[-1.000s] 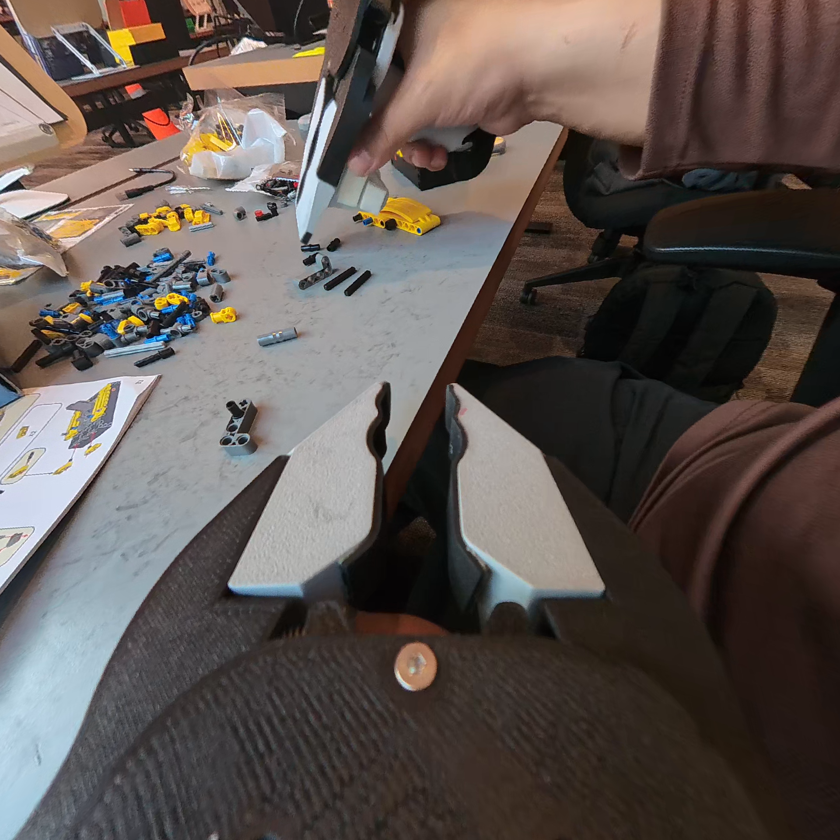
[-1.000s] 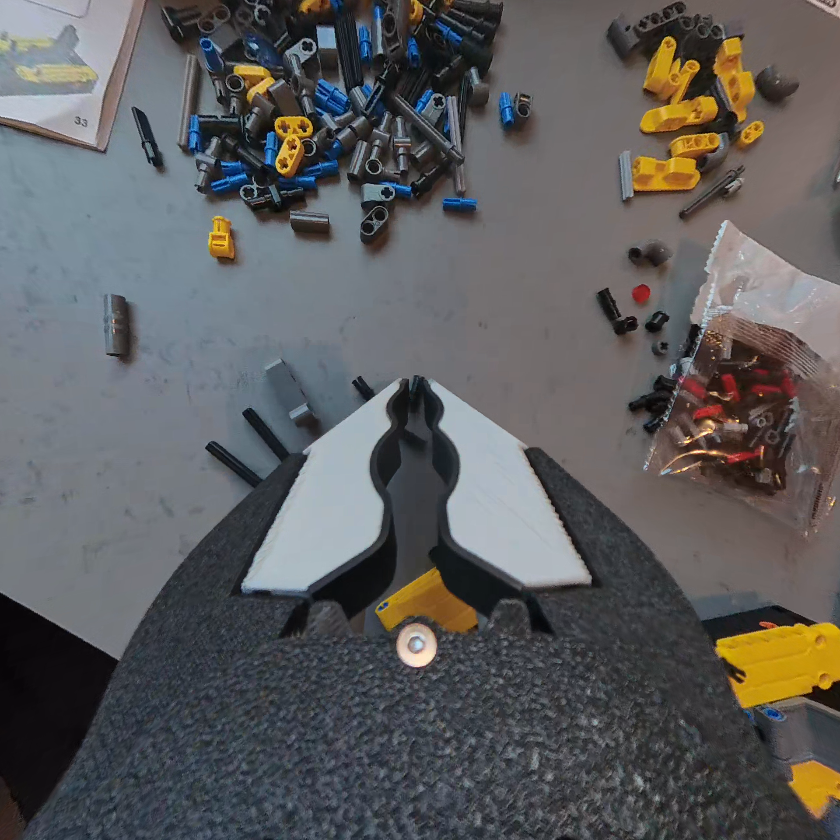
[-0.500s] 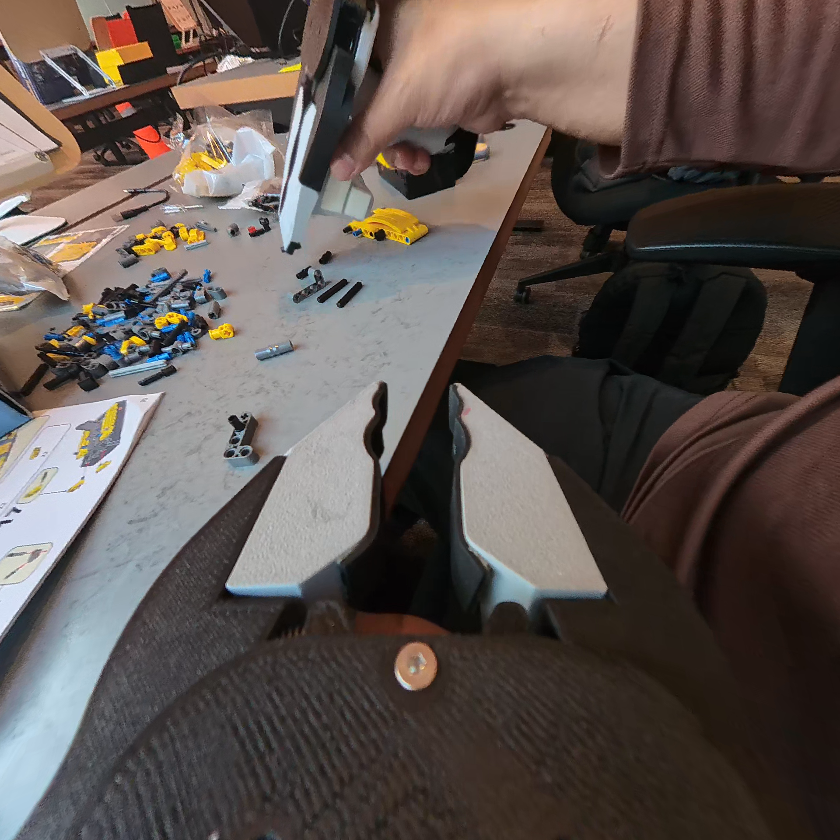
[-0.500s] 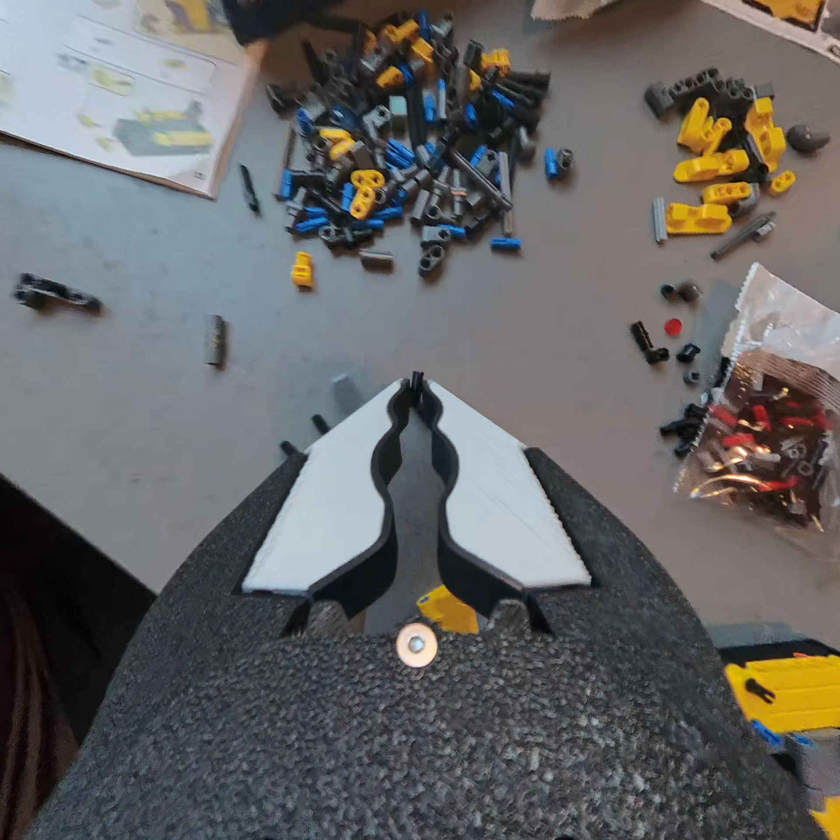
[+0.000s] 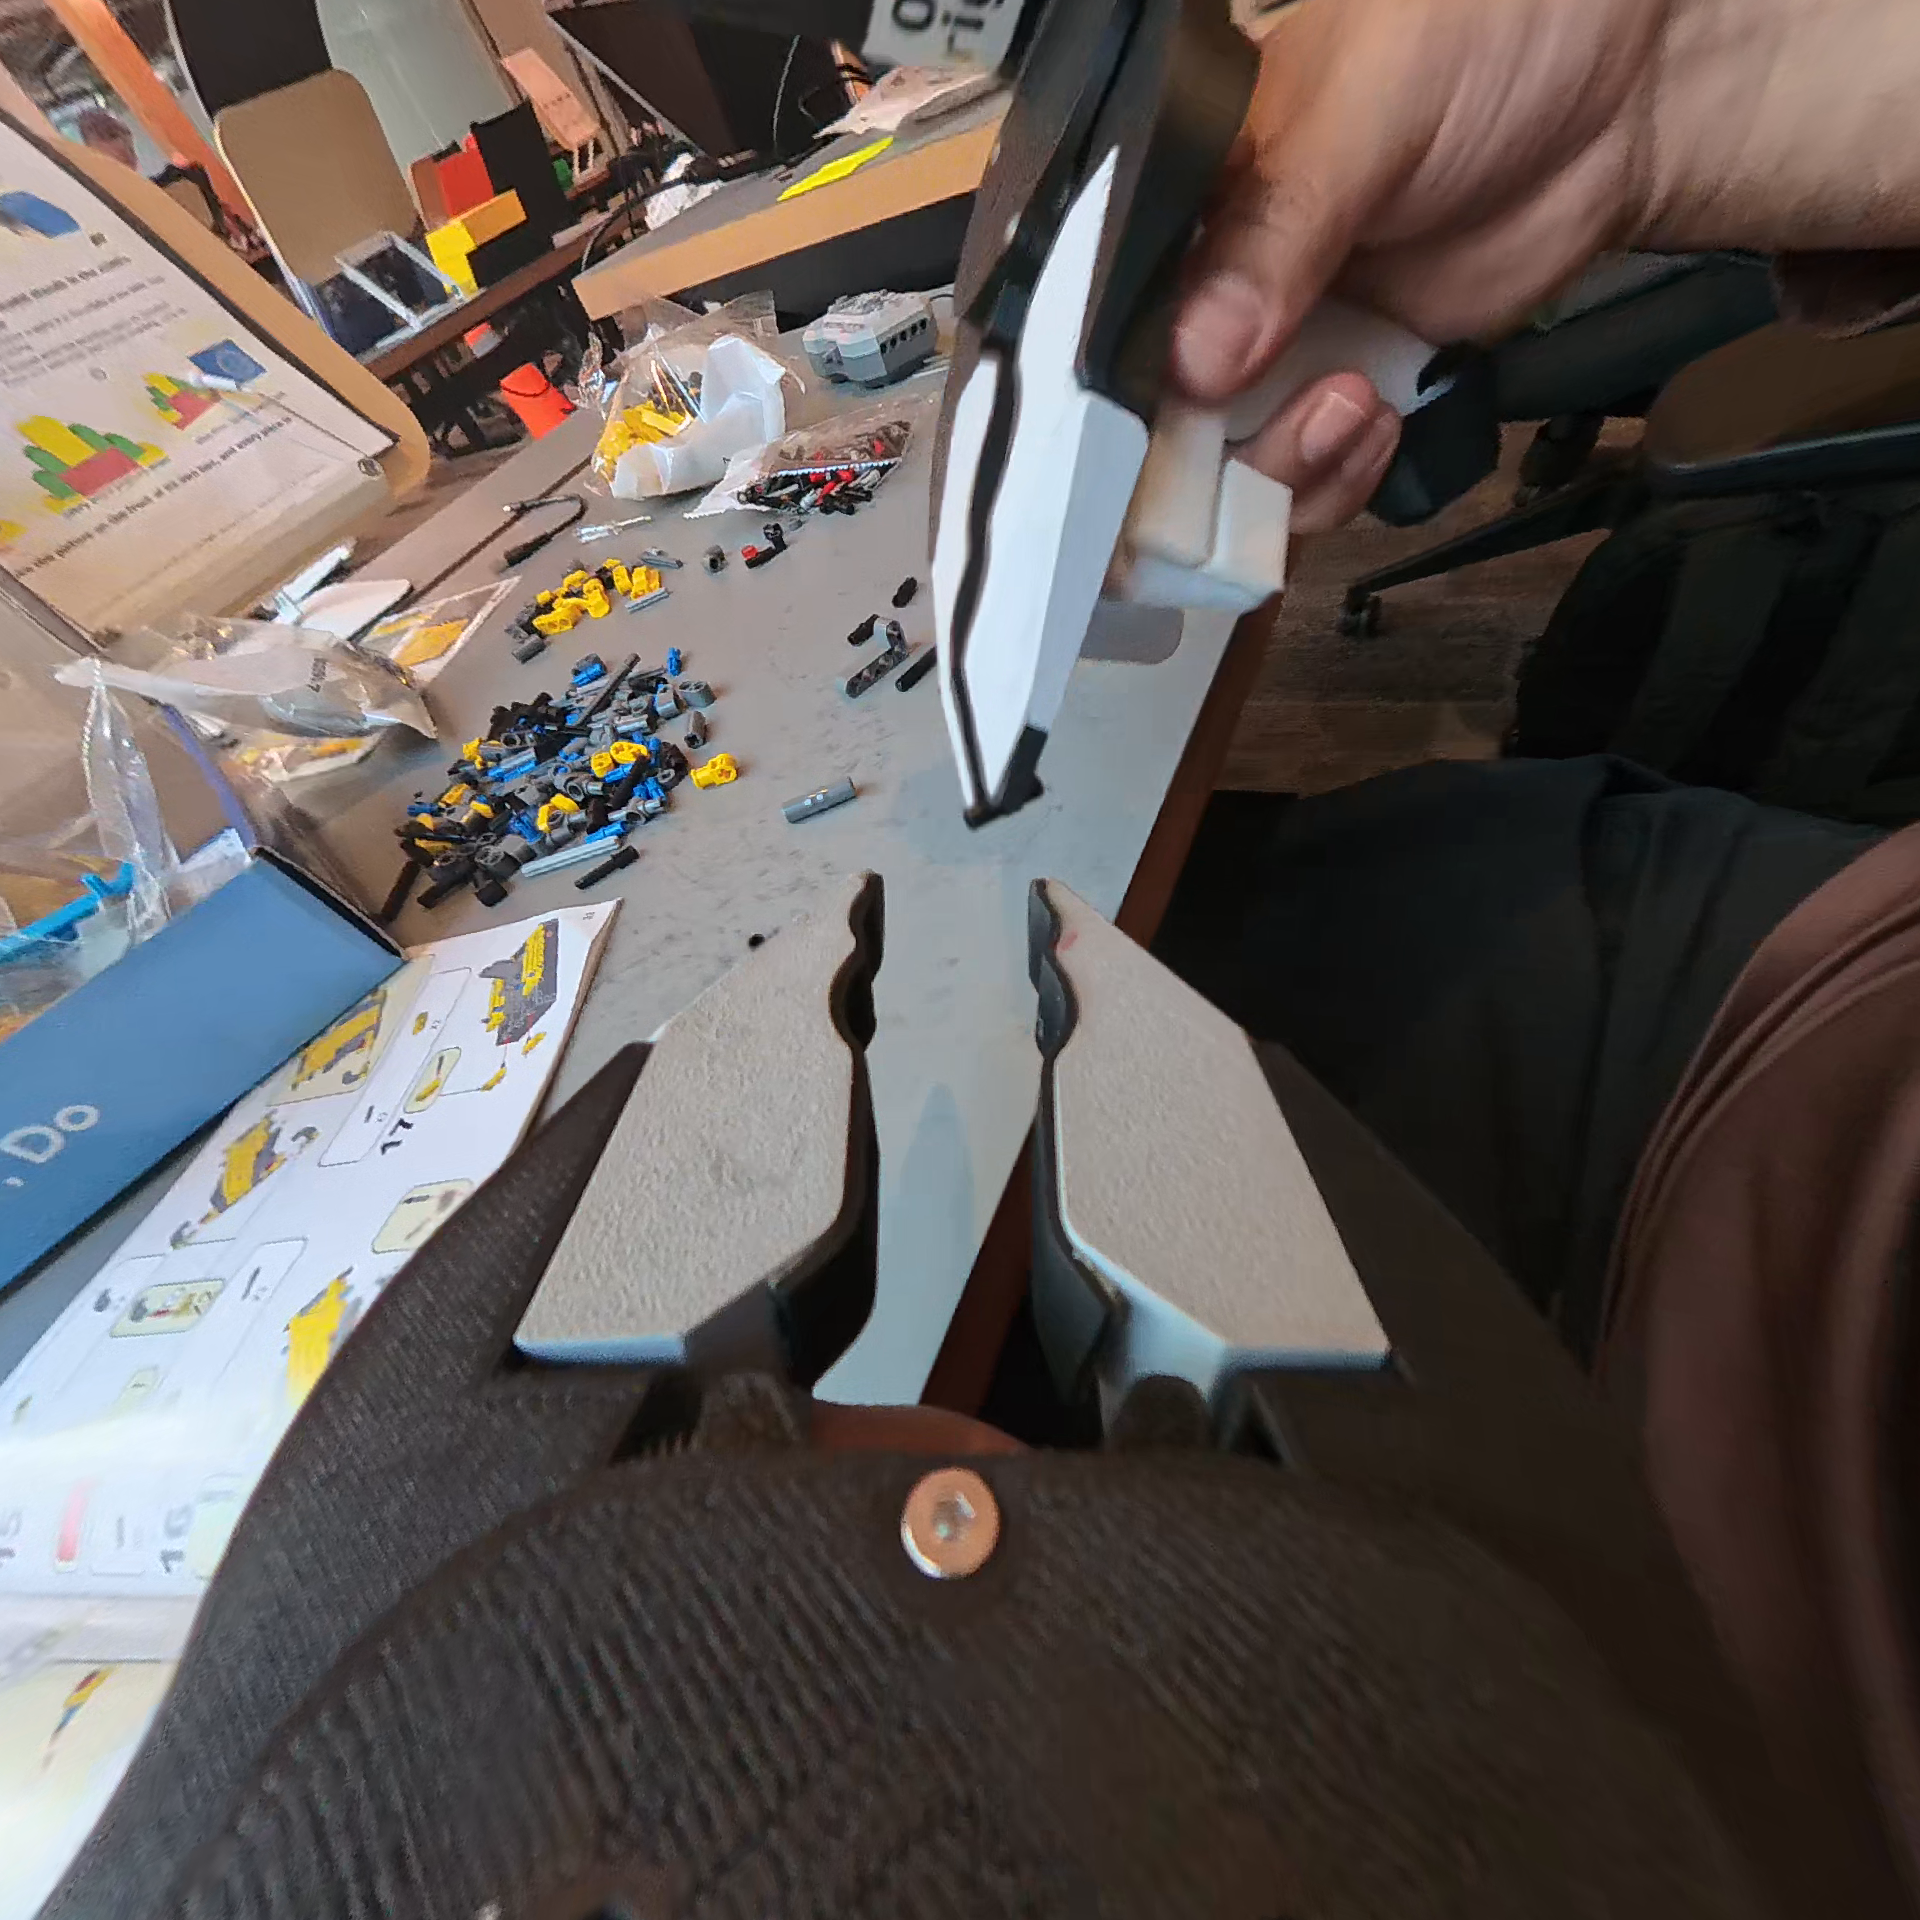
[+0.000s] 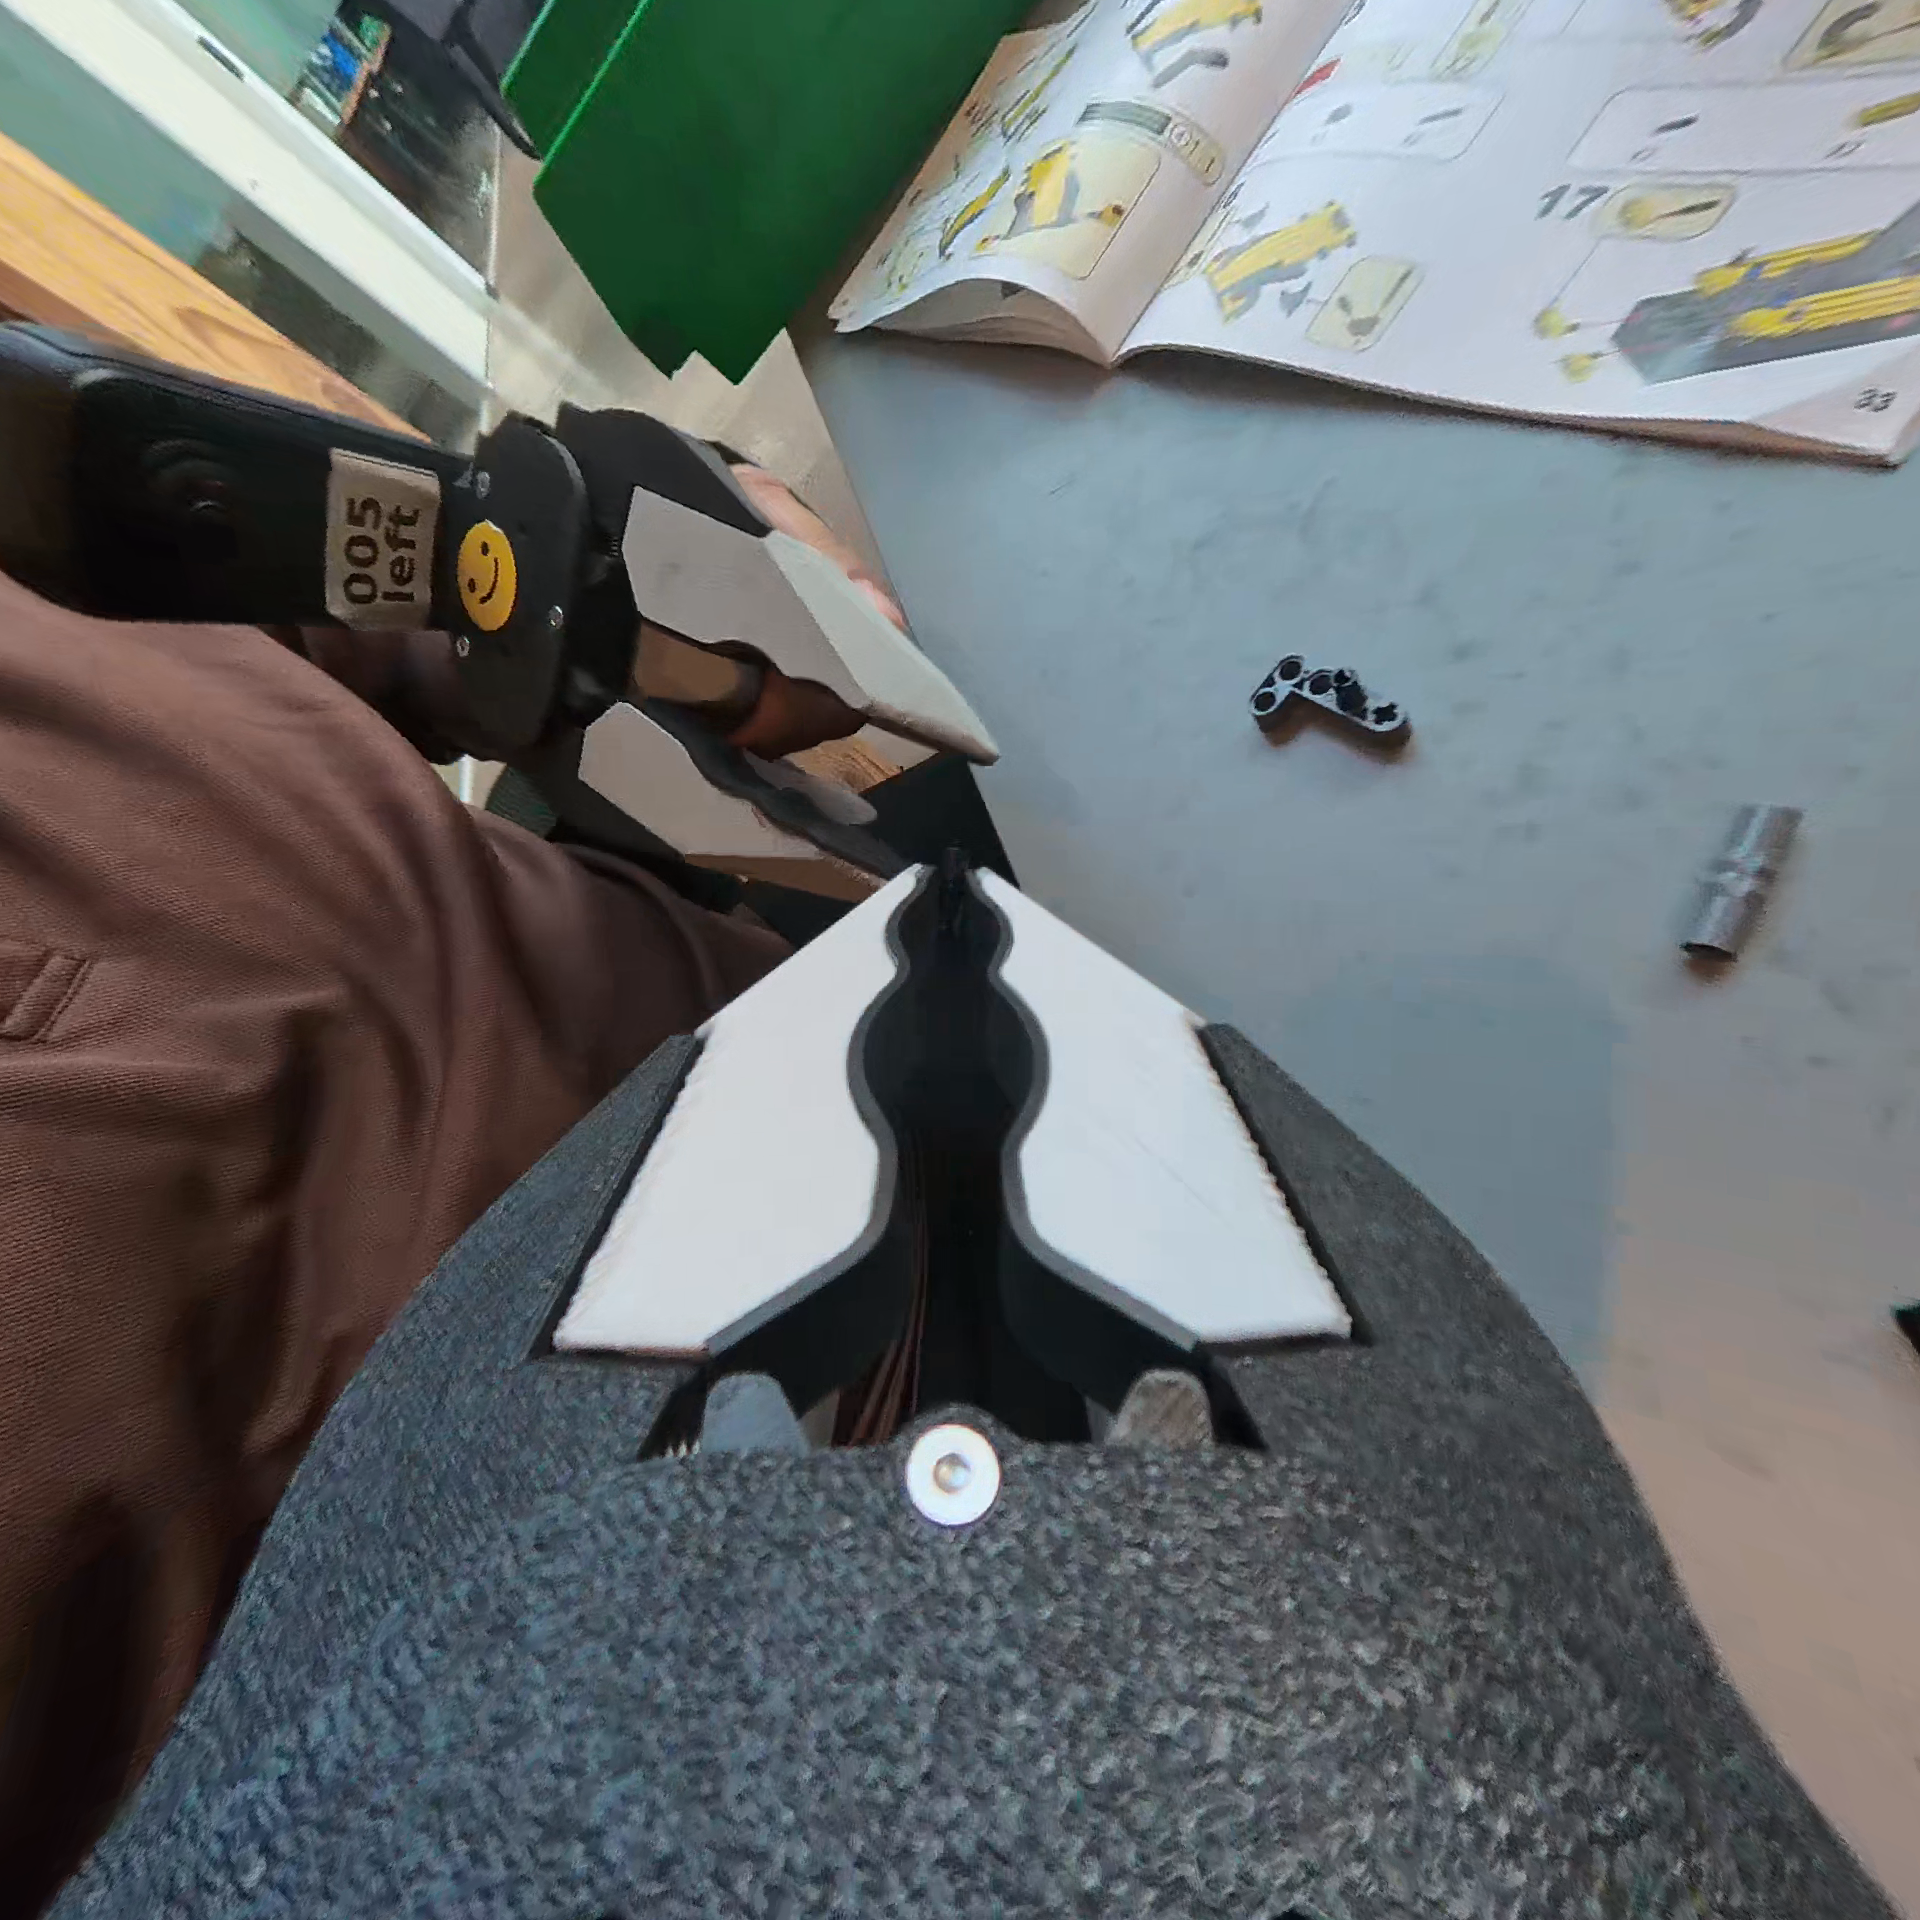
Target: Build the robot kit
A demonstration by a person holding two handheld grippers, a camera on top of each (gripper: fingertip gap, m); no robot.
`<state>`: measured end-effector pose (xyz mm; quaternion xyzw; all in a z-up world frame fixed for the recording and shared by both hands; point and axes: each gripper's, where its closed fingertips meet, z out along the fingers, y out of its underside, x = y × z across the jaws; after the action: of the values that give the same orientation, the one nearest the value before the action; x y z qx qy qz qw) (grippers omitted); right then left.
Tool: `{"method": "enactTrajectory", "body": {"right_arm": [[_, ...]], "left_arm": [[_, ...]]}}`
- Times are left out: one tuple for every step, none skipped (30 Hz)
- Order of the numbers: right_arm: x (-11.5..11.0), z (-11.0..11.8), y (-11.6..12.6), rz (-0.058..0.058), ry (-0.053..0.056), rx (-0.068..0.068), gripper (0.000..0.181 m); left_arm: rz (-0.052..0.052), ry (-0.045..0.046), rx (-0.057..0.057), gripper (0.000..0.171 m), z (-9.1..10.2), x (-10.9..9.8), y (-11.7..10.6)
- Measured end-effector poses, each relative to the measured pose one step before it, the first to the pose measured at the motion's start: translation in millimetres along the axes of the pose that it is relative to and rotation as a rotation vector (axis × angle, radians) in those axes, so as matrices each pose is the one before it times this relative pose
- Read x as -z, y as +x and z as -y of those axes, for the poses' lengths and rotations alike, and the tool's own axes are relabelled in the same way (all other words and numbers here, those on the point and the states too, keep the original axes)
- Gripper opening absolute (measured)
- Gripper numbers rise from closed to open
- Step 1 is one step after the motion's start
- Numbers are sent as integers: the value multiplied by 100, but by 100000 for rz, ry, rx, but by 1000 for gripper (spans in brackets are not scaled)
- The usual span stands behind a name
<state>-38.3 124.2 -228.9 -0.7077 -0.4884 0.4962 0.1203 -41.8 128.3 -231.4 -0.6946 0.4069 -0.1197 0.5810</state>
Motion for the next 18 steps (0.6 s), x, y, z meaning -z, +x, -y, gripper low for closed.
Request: {"method": "enactTrajectory", "body": {"right_arm": [[-328,-54,-141,1335,-184,-972,5],[-249,37,-185,1745,382,-1352,5],[-170,166,-161,1513,1190,-1305,5],[-92,276,-79,885,1979,-1348,4],[-70,214,-73,871,1736,-1556,5],[-99,99,-58,618,1241,-1255,5],[-141,38,-58,331,1058,-675,4],[-172,-19,-128,586,676,-433,5],[-166,-29,-147,549,689,-490,5],[-108,62,-42,-185,1043,-418,4],[-44,76,-10,-181,976,-300,5],[9,44,-43,273,642,-485,5],[17,1,-48,584,345,-634,5],[16,17,-38,469,489,-728,5],[4,29,-29,409,540,-725,4],[-4,34,-11,249,458,-672,4],[-4,62,7,-37,722,-397,4],[-26,96,-17,-38,1010,-446,4]], "left_arm": [[-1093,894,-2674,24,161,105,267],[-915,1139,-3090,23,182,132,281],[739,333,-2604,21,71,95,60],[593,-484,-1712,22,-25,16,64],[175,-260,-418,23,8,11,89],[932,209,780,23,80,15,-69],[1135,479,1212,22,121,17,-147],[1127,571,1221,21,137,42,-194],[1263,383,1398,21,96,21,-237],[407,-116,1067,18,-23,-5,-115],[-897,-293,366,14,-79,4,99],[75,260,-21,13,-6,13,17],[261,481,-478,13,65,37,1],[292,121,-713,13,41,25,19],[513,83,-699,13,40,22,-35],[379,152,-626,13,27,26,-34],[505,47,-373,13,-2,23,-49],[891,99,-44,13,16,16,-108]]}}
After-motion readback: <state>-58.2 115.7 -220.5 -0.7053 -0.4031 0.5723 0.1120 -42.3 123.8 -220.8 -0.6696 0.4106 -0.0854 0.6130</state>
